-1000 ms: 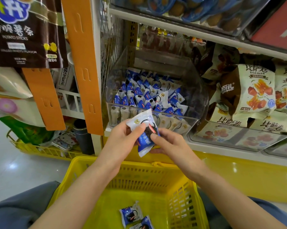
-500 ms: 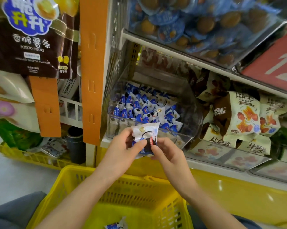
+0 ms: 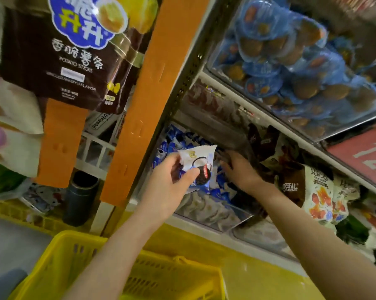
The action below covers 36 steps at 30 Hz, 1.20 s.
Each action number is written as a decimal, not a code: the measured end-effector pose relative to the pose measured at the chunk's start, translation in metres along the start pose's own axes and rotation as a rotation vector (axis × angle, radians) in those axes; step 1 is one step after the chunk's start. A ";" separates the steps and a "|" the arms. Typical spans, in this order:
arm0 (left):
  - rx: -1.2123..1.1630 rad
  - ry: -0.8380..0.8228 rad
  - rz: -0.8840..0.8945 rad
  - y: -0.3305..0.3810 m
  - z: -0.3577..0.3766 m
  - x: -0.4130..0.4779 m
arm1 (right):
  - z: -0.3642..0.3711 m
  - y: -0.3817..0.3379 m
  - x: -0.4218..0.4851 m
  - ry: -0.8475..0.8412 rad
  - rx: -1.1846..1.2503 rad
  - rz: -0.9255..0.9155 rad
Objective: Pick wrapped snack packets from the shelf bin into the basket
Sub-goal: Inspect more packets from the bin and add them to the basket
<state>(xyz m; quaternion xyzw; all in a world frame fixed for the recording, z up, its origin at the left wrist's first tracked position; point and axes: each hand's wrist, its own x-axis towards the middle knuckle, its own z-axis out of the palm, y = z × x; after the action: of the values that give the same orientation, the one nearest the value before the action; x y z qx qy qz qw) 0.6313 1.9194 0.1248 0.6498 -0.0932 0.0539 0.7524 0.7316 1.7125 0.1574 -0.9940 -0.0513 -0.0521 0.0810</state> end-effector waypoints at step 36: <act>-0.157 -0.021 -0.058 -0.005 0.002 0.008 | -0.009 -0.029 0.003 0.503 0.281 -0.014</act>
<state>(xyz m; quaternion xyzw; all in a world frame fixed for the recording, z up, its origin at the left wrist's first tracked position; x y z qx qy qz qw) 0.6404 1.9165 0.1215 0.5917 -0.0862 0.0176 0.8014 0.7305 1.7395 0.1715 -0.9287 -0.0433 -0.2898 0.2275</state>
